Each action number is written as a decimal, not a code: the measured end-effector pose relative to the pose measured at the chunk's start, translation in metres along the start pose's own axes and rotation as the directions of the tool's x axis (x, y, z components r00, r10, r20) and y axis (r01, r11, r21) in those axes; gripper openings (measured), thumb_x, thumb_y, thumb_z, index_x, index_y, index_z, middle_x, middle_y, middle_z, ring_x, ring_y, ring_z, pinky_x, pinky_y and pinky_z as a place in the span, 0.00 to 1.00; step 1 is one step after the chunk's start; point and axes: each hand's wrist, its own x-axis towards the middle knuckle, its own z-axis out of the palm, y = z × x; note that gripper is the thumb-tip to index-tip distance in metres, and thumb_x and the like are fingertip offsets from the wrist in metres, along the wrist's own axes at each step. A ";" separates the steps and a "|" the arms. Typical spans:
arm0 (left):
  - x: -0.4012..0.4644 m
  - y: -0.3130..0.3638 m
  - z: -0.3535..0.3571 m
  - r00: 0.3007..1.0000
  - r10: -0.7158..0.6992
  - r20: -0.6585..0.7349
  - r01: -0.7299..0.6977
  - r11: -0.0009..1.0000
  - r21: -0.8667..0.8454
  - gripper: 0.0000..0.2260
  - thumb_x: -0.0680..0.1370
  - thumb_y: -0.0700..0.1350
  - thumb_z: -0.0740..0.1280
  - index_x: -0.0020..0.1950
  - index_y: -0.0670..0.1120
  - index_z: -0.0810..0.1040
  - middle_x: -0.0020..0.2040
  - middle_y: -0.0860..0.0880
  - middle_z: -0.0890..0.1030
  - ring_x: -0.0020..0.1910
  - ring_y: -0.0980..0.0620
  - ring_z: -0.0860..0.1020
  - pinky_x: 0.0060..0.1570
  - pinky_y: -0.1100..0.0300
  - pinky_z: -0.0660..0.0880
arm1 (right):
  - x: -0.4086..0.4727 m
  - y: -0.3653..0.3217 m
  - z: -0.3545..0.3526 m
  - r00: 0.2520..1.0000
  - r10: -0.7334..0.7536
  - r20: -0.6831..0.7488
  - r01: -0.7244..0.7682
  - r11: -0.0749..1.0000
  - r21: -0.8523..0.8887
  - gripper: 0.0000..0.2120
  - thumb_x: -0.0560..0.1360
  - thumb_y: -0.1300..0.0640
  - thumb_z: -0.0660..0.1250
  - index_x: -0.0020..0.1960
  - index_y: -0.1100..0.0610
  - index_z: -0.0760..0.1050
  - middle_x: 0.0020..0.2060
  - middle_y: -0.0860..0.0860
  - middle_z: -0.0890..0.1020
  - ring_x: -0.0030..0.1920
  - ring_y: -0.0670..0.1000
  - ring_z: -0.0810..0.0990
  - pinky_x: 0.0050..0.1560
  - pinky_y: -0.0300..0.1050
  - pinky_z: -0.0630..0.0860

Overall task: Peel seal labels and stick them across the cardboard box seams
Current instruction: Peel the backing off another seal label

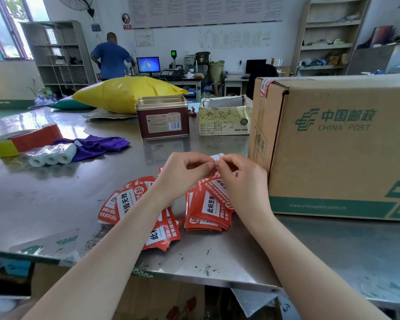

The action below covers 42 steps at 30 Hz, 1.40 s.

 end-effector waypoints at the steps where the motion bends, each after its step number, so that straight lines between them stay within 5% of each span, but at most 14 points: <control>1: 0.000 0.001 -0.001 1.000 -0.027 -0.005 0.026 0.998 -0.053 0.07 0.77 0.39 0.67 0.50 0.44 0.83 0.43 0.48 0.85 0.43 0.53 0.83 0.46 0.62 0.79 | 0.000 0.000 -0.001 0.999 0.034 0.000 -0.034 0.999 0.031 0.07 0.78 0.53 0.61 0.48 0.53 0.77 0.38 0.45 0.80 0.39 0.43 0.79 0.38 0.34 0.74; 5: 0.000 0.006 -0.004 0.976 -0.202 0.075 0.216 0.916 -0.340 0.07 0.77 0.38 0.64 0.49 0.39 0.81 0.45 0.41 0.83 0.45 0.45 0.82 0.49 0.56 0.80 | 0.002 -0.001 -0.001 0.994 0.111 -0.003 -0.111 0.990 0.090 0.04 0.79 0.51 0.58 0.47 0.49 0.70 0.35 0.41 0.76 0.35 0.40 0.78 0.32 0.28 0.74; 9: 0.002 0.009 -0.004 0.952 -0.202 0.231 0.299 0.780 -0.550 0.06 0.79 0.38 0.61 0.47 0.38 0.76 0.44 0.42 0.81 0.46 0.47 0.81 0.56 0.54 0.77 | 0.004 -0.001 0.000 0.996 0.094 0.006 -0.094 0.988 0.126 0.05 0.79 0.52 0.57 0.48 0.51 0.71 0.36 0.41 0.76 0.39 0.44 0.78 0.39 0.40 0.77; 14: 0.001 0.009 -0.002 0.959 -0.238 0.152 0.281 0.863 -0.420 0.08 0.78 0.41 0.64 0.53 0.36 0.76 0.46 0.42 0.82 0.44 0.49 0.82 0.47 0.59 0.80 | 0.003 -0.002 0.001 0.996 0.078 0.050 -0.085 0.984 0.158 0.07 0.79 0.51 0.57 0.49 0.52 0.71 0.37 0.42 0.77 0.39 0.42 0.77 0.38 0.37 0.75; 19: 0.005 0.010 -0.003 0.910 -0.414 0.011 0.366 0.791 -0.490 0.03 0.78 0.38 0.62 0.48 0.39 0.74 0.44 0.40 0.83 0.38 0.49 0.83 0.38 0.61 0.81 | 0.002 -0.006 0.000 0.998 0.068 0.015 -0.070 0.973 0.219 0.05 0.79 0.52 0.57 0.48 0.51 0.70 0.39 0.44 0.77 0.40 0.45 0.78 0.39 0.39 0.75; 22: 0.008 0.003 -0.001 0.874 -0.428 -0.232 0.386 0.900 -0.204 0.02 0.77 0.40 0.64 0.45 0.43 0.73 0.45 0.43 0.81 0.39 0.50 0.81 0.36 0.62 0.78 | 0.001 -0.007 0.001 0.999 0.039 -0.023 -0.033 0.978 0.204 0.04 0.79 0.53 0.57 0.47 0.50 0.70 0.41 0.44 0.77 0.42 0.46 0.79 0.44 0.45 0.79; 26: 0.011 -0.006 -0.002 0.869 -0.334 -0.364 0.350 0.936 -0.024 0.05 0.78 0.42 0.64 0.45 0.51 0.69 0.46 0.44 0.80 0.44 0.47 0.80 0.41 0.54 0.78 | 0.004 -0.007 0.000 0.999 0.052 -0.016 -0.045 0.958 0.283 0.05 0.79 0.53 0.57 0.46 0.48 0.71 0.57 0.44 0.76 0.53 0.50 0.78 0.52 0.56 0.78; 29: 0.012 -0.008 -0.001 0.879 -0.331 -0.345 0.369 0.928 0.050 0.08 0.79 0.39 0.60 0.43 0.50 0.73 0.44 0.47 0.78 0.41 0.50 0.77 0.34 0.61 0.73 | 0.001 -0.010 -0.001 0.998 -0.004 0.066 -0.016 0.957 0.289 0.06 0.79 0.54 0.56 0.45 0.50 0.70 0.65 0.43 0.72 0.62 0.46 0.73 0.58 0.44 0.73; 31: 0.012 -0.009 0.001 0.880 -0.359 -0.311 0.390 0.920 0.044 0.13 0.78 0.38 0.60 0.37 0.48 0.77 0.42 0.47 0.77 0.41 0.50 0.75 0.31 0.63 0.69 | 0.000 -0.013 -0.004 0.995 -0.024 0.096 -0.011 0.937 0.350 0.07 0.80 0.56 0.56 0.44 0.51 0.69 0.62 0.44 0.75 0.61 0.40 0.72 0.56 0.32 0.69; 34: 0.013 -0.008 0.001 0.849 -0.402 -0.343 0.431 0.902 0.008 0.15 0.78 0.36 0.60 0.34 0.45 0.79 0.45 0.45 0.78 0.44 0.48 0.75 0.33 0.63 0.70 | 0.000 -0.014 -0.006 0.996 -0.001 0.086 -0.039 0.887 0.460 0.10 0.80 0.58 0.55 0.42 0.50 0.69 0.51 0.45 0.81 0.55 0.44 0.77 0.53 0.41 0.73; 38: 0.013 -0.009 -0.001 0.824 -0.393 -0.409 0.432 0.902 0.004 0.12 0.79 0.39 0.60 0.43 0.44 0.83 0.49 0.47 0.79 0.48 0.49 0.77 0.43 0.59 0.76 | 0.001 -0.013 -0.007 0.996 0.065 -0.060 -0.029 0.876 0.481 0.08 0.79 0.55 0.58 0.42 0.49 0.71 0.40 0.45 0.80 0.41 0.48 0.78 0.43 0.50 0.75; 42: 0.015 -0.017 0.002 0.853 -0.400 -0.334 0.454 0.886 0.098 0.12 0.78 0.40 0.60 0.57 0.41 0.79 0.57 0.44 0.79 0.56 0.46 0.77 0.50 0.56 0.77 | 0.000 -0.015 -0.009 0.986 0.013 -0.168 0.069 0.881 0.469 0.05 0.76 0.47 0.62 0.42 0.46 0.70 0.36 0.43 0.76 0.40 0.45 0.76 0.43 0.44 0.75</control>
